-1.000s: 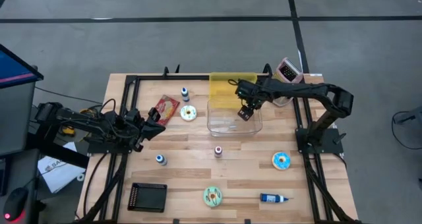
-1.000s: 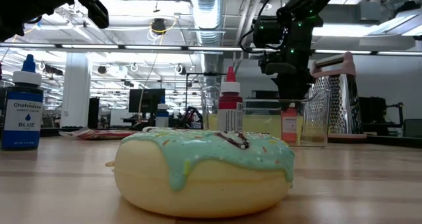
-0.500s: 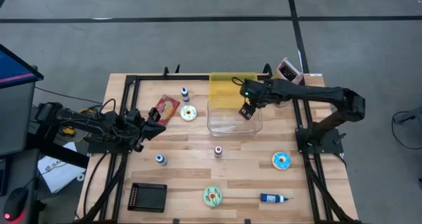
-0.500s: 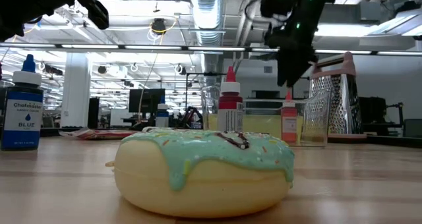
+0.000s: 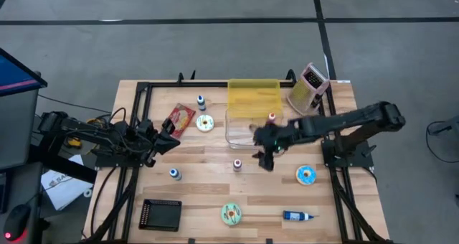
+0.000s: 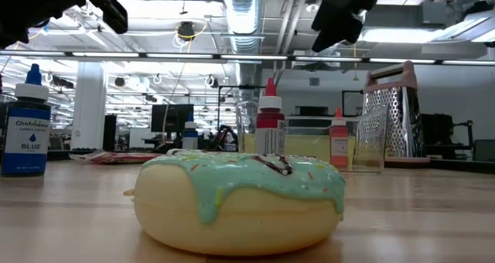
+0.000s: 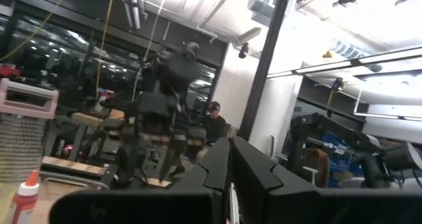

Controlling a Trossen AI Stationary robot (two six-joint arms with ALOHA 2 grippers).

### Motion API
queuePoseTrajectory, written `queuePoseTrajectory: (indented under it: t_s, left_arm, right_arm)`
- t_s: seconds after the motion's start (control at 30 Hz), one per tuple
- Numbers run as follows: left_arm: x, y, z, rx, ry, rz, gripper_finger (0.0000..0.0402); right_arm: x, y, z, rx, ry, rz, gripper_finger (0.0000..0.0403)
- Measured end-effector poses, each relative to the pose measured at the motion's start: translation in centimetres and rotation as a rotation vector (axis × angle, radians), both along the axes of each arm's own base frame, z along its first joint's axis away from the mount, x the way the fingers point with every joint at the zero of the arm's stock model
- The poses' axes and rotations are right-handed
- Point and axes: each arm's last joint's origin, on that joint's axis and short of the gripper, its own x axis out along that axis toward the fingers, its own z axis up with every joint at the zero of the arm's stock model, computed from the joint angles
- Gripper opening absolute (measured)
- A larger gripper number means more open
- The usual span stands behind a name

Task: Pick & Place Food Item
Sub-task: Put the red food coloring bottle into the transparent bin

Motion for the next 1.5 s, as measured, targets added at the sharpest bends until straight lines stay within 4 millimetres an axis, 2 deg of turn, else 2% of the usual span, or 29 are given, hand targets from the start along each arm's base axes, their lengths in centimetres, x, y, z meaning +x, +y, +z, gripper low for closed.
queuePoseTrajectory:
  t_s: [0.2, 0.3, 0.6, 0.83, 1.2, 1.5]
  left_arm:
    - [0.0, -0.1, 0.0, 0.044, -0.012, -0.019, 0.0011]
    - [-0.2, -0.2, 0.3, 0.080, -0.046, -0.034, 0.0011]
    - [-0.6, -0.2, 0.7, 0.134, -0.103, -0.024, 0.0011]
    - [-0.6, -0.2, 0.7, 0.146, -0.108, -0.028, 0.0011]
    - [-0.6, -0.2, 0.7, 0.149, -0.109, -0.027, 0.0011]
    - [-0.6, -0.2, 0.7, 0.149, -0.109, -0.027, 0.0011]
  right_arm:
    - [1.4, 4.3, -3.8, -0.186, 0.094, 0.170, 0.0228]
    - [2.0, 5.0, -5.1, -0.221, 0.143, 0.186, 0.0228]
    - [5.3, 3.5, -4.6, -0.187, 0.116, 0.141, 0.0229]
    - [6.6, 2.0, -5.8, -0.130, 0.135, 0.166, 0.0229]
    - [7.5, 1.9, -6.7, -0.071, 0.118, 0.224, 0.0229]
    - [7.6, 1.8, -6.6, -0.078, 0.102, 0.235, 0.0229]
